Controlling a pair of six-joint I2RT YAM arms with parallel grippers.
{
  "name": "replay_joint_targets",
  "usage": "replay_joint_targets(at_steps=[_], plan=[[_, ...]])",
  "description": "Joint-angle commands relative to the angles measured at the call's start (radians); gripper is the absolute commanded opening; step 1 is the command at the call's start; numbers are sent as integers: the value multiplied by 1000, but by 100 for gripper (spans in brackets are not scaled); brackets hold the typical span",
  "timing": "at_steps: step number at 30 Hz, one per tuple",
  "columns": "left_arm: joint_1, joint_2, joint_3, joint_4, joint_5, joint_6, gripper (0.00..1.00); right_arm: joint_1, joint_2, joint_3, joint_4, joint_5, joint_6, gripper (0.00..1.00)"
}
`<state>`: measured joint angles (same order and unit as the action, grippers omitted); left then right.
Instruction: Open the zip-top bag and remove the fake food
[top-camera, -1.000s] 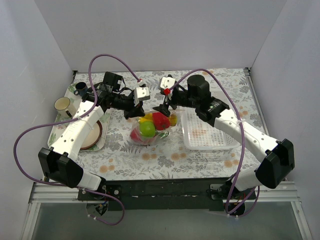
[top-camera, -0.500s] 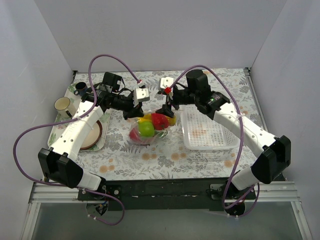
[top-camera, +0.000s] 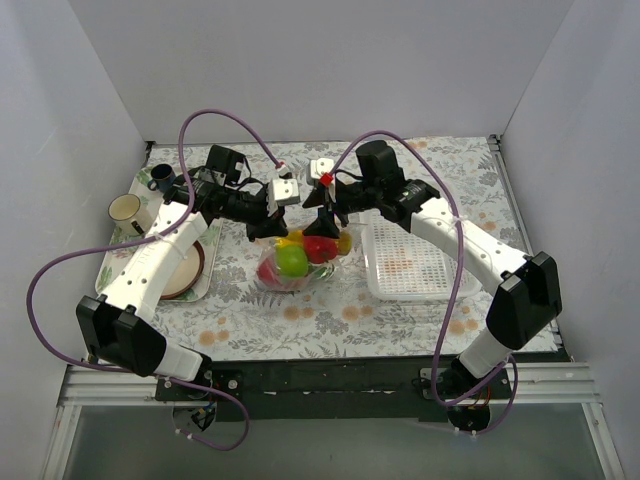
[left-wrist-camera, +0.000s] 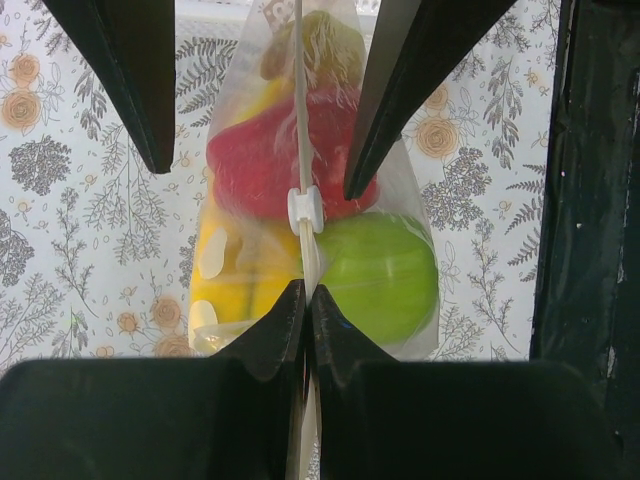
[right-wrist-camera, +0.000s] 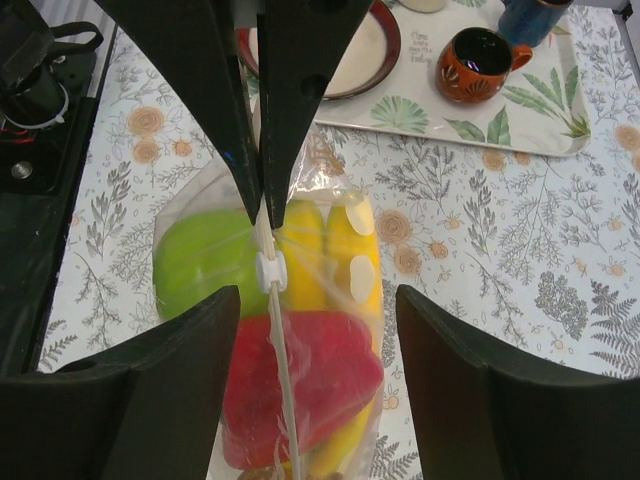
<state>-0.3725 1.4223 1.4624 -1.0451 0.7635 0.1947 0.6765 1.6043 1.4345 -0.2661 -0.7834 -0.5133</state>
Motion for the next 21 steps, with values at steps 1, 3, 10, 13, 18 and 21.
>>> replay_joint_targets(at_steps=[1,3,10,13,18,21], plan=[[-11,-28,42,34,57,12,0,6,-14,32,62,-54,38,70],[-13,-28,42,36,56,14,0,8,-14,27,80,-57,47,68],[-16,-29,42,33,46,14,0,12,2,24,74,-82,56,61],[-16,-28,49,31,43,12,0,17,14,37,44,-85,47,58],[-17,-25,55,30,46,14,0,18,20,46,8,-80,33,54],[-17,-22,59,28,48,15,0,18,19,44,2,-79,32,48]])
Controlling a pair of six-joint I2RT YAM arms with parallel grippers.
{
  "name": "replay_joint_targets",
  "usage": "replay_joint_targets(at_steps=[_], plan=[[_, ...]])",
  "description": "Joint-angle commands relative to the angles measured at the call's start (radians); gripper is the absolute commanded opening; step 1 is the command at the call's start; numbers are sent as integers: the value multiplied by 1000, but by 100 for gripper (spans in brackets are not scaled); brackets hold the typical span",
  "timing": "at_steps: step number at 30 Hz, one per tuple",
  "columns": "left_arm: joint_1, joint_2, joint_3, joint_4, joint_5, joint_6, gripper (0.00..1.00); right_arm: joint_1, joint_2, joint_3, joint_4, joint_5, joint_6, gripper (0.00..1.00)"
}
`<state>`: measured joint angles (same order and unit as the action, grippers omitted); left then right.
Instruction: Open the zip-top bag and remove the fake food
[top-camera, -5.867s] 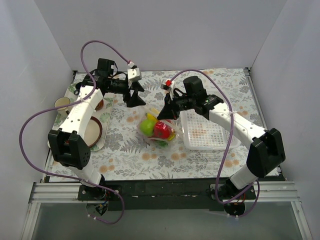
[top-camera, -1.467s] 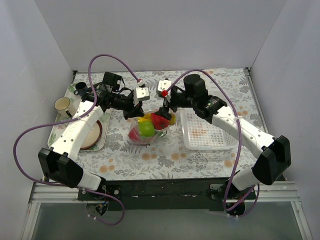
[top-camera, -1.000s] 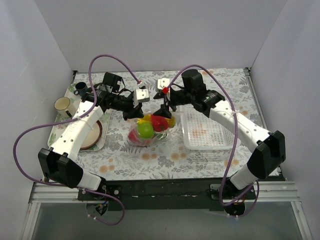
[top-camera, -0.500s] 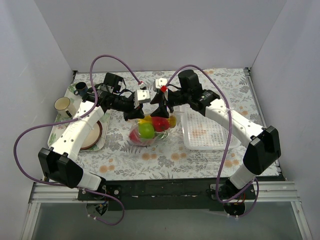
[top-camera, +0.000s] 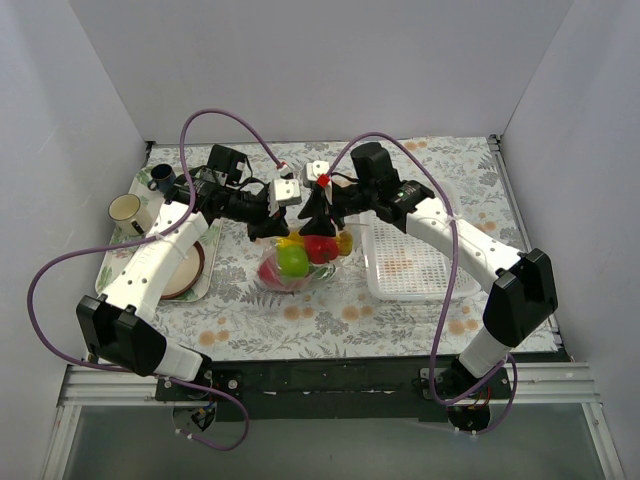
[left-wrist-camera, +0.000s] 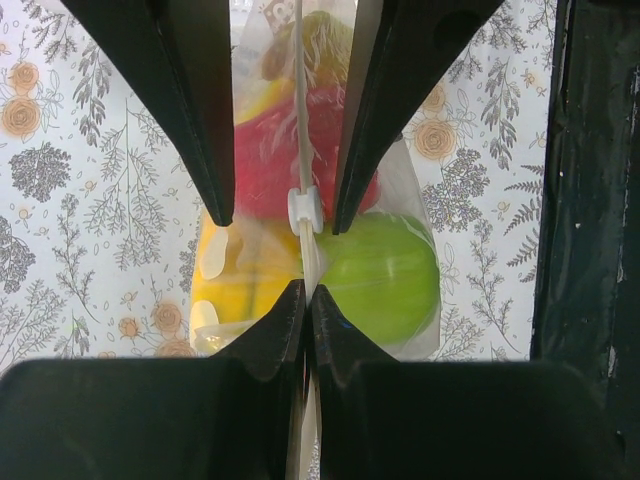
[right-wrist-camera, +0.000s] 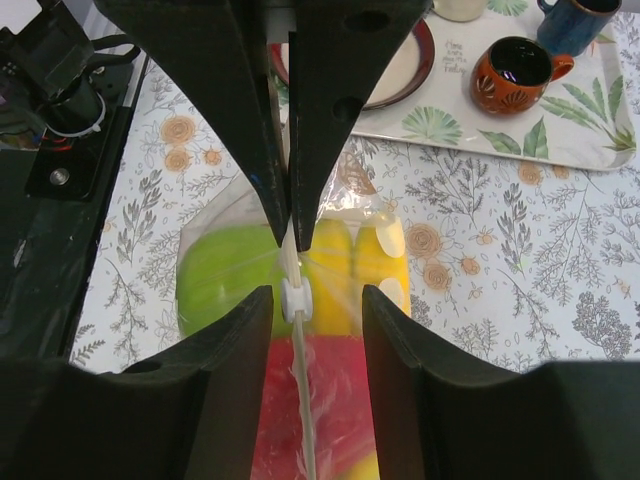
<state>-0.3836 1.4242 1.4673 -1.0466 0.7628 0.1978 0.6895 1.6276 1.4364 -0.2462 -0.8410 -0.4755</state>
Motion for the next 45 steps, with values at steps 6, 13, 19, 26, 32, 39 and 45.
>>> replay_joint_targets(at_steps=[6,13,19,26,32,39,45], plan=[[-9,-24,51,26,36,17,0,5,-17,38,-19,-20,-11,36],[-14,-33,30,31,9,29,0,5,-37,21,-34,-15,-20,30],[-14,-36,16,36,-10,31,0,5,-46,10,-47,-6,-26,19],[-14,-42,-5,48,-37,37,0,-15,-104,-68,8,26,-22,9],[-14,-48,-30,59,-60,45,0,-39,-140,-116,21,48,-15,1],[-14,-56,-48,79,-103,48,0,-128,-209,-215,30,77,-3,1],[-14,-56,-71,120,-184,68,0,-272,-336,-395,113,106,32,1]])
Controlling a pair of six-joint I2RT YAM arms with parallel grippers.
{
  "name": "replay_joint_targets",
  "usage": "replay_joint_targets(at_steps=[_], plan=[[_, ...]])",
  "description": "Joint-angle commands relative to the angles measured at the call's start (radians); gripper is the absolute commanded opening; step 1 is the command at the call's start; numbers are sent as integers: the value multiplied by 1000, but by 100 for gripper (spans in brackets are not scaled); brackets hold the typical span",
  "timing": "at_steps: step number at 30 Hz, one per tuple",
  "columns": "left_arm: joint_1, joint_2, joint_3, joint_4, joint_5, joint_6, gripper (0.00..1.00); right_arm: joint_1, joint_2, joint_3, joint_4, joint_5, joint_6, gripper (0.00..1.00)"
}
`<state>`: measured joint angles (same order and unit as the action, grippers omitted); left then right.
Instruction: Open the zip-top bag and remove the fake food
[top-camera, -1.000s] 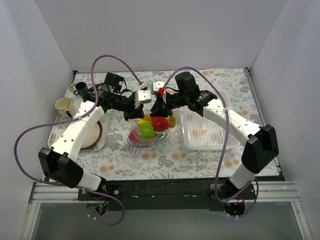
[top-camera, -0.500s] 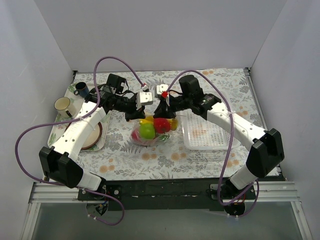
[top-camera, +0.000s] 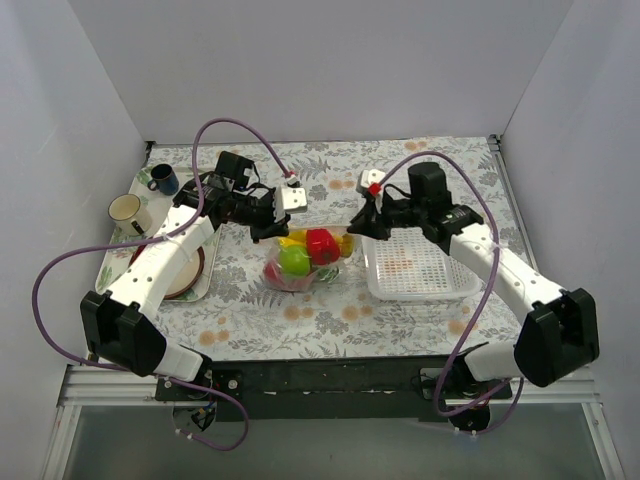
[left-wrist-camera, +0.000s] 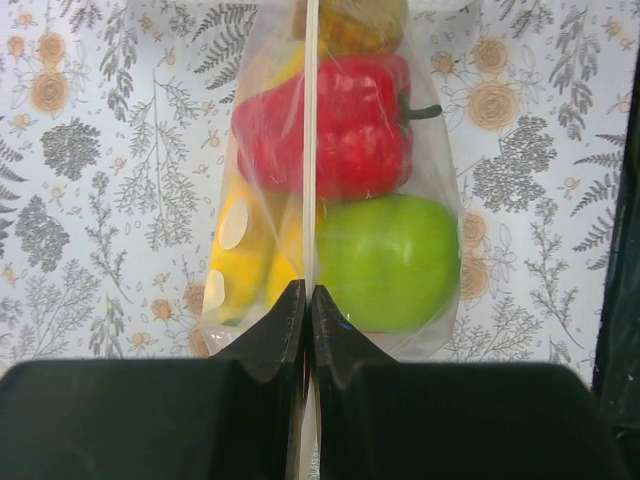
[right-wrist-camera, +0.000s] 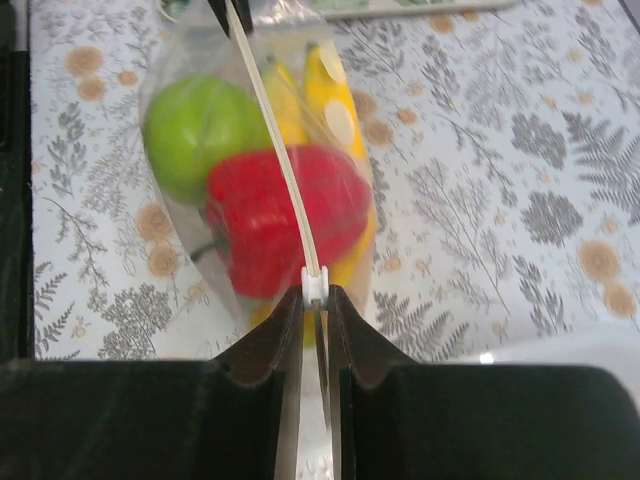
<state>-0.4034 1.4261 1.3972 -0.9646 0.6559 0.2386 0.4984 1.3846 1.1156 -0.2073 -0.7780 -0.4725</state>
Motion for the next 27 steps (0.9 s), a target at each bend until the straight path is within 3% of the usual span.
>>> replay_joint_targets(at_steps=[1,9,10,12,13,15,18,22,27], plan=[[8,-58,0,41,-85,25,0,-102,-123,-89,81,49,32,1],[8,-26,54,72,-119,18,0,-116,-188,-175,126,111,69,4],[8,-23,59,69,-111,13,0,-116,-185,-174,131,112,84,21],[8,-20,65,60,-84,1,0,-118,-170,-159,135,106,129,45],[8,-19,72,53,-72,-16,0,-118,-164,-130,134,103,147,66],[8,-18,86,35,-20,-42,0,-113,-138,-90,137,103,196,74],[8,-24,102,-5,77,-100,0,-69,-113,-17,143,137,282,69],[0,-55,65,-45,195,-169,0,40,-119,16,146,209,298,48],[-21,-107,-101,-25,238,-225,0,208,-124,0,180,284,299,33]])
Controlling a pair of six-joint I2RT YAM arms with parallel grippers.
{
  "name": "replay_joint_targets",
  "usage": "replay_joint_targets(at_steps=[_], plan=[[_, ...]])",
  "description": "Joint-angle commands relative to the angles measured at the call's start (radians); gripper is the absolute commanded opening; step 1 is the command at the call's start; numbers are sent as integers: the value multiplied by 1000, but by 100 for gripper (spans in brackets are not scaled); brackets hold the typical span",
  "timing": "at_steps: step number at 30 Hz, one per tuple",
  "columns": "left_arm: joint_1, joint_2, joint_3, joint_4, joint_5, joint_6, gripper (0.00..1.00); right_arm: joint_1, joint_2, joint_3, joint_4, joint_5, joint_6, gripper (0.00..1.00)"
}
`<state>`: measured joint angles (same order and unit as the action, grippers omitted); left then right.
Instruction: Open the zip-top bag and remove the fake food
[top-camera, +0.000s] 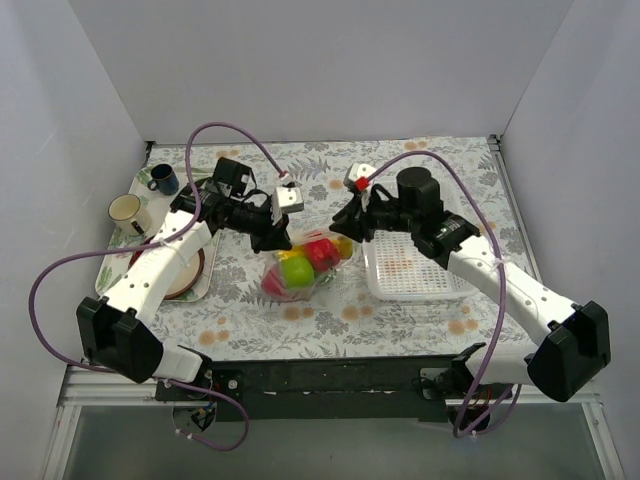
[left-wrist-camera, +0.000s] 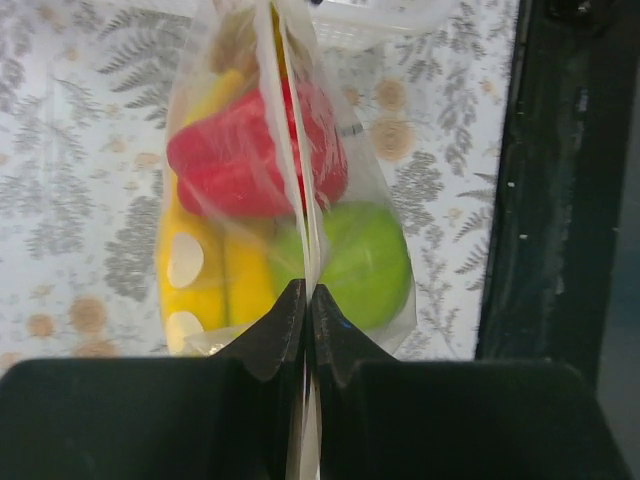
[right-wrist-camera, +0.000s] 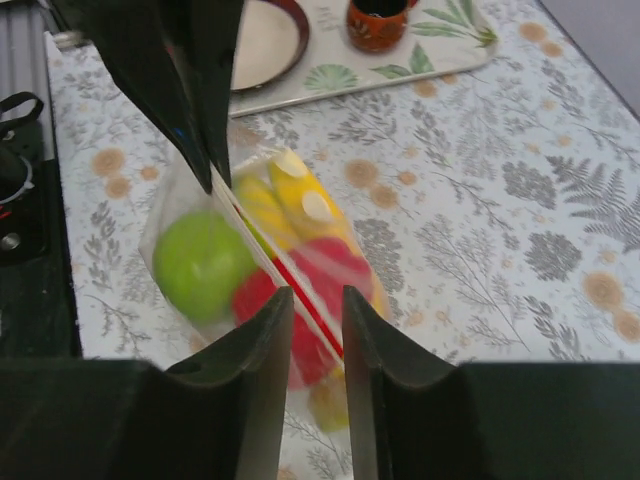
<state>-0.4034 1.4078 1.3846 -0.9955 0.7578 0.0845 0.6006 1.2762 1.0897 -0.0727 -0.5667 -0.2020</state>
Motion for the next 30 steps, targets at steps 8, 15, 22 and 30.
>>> replay_joint_targets(at_steps=[8,15,22,30], plan=[[-55,-135,-193,49,149,-134,0,195,32,7,7,85,46,15],[-84,-116,-159,52,152,-176,16,228,-20,-27,-9,123,61,9],[-89,-90,-56,14,170,-233,46,269,-89,-119,-33,140,101,5],[-49,-70,54,154,-147,-366,23,292,-189,-217,-56,183,133,4]])
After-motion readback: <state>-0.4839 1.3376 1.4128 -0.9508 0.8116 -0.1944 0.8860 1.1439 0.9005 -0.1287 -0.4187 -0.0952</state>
